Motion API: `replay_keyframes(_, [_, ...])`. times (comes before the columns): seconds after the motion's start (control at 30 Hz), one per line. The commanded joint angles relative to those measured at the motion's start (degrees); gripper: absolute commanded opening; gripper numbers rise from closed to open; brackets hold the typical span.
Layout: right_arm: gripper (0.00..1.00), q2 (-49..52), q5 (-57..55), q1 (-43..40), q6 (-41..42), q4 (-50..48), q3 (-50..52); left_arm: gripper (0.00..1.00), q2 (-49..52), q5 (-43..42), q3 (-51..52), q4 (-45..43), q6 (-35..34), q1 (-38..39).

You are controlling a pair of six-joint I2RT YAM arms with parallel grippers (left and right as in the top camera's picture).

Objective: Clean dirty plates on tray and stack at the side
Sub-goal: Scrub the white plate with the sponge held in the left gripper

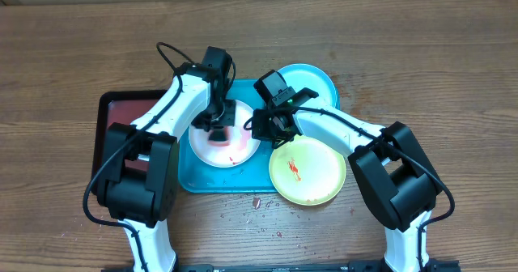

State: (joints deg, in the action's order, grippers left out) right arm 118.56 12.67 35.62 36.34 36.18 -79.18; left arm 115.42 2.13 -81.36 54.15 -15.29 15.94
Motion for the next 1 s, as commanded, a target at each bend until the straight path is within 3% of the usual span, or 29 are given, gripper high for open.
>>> replay_keyframes(0.0, [0.04, 1.03, -1.01, 0.00, -0.28, 0.33, 1.29, 0.04, 1.07, 21.99, -0.66, 4.22, -8.81, 0.07])
replay_keyframes(0.07, [0.04, 1.03, -1.01, 0.00, -0.28, 0.07, 1.29, 0.04, 1.07, 25.40, -0.66, 6.91, -9.01, 0.07])
replay_keyframes(0.17, [0.04, 1.03, -1.01, 0.00, -0.26, -0.31, 1.27, 0.04, 1.07, 22.23, -0.66, 8.90, -8.31, 0.42])
replay_keyframes(0.23, [0.04, 1.03, -1.01, 0.00, -0.28, -0.46, 1.27, 0.04, 1.07, 13.44, -0.66, 8.96, -3.10, 0.85])
replay_keyframes(0.4, [0.04, 1.03, -0.98, 0.00, -0.28, -0.33, 1.29, 0.04, 1.07, -18.95, -0.66, 7.48, 13.31, 1.88])
replay_keyframes(0.5, [0.04, 1.03, -0.96, 0.00, -0.28, -0.31, 1.27, 0.04, 1.07, -28.06, -0.66, 6.60, 17.53, 2.40])
replay_keyframes(0.63, [0.04, 1.03, -0.96, 0.00, -0.28, -0.28, 1.27, 0.04, 1.07, -27.28, -0.66, 4.28, 16.70, 2.58])
replay_keyframes(0.7, [0.04, 1.03, -0.96, 0.00, -0.28, -0.26, 1.29, 0.04, 1.07, -22.82, -0.66, 2.19, 12.61, 2.49])
replay_keyframes(0.83, [0.04, 1.03, -0.96, 0.00, -0.28, -0.28, 1.29, 0.04, 1.07, -8.52, -0.66, -3.52, 3.50, 2.43])
replay_keyframes(0.97, [0.04, 1.03, -0.96, 0.00, -0.28, -0.02, 1.27, 0.04, 1.07, 11.02, -0.66, -6.25, -7.04, 2.43])
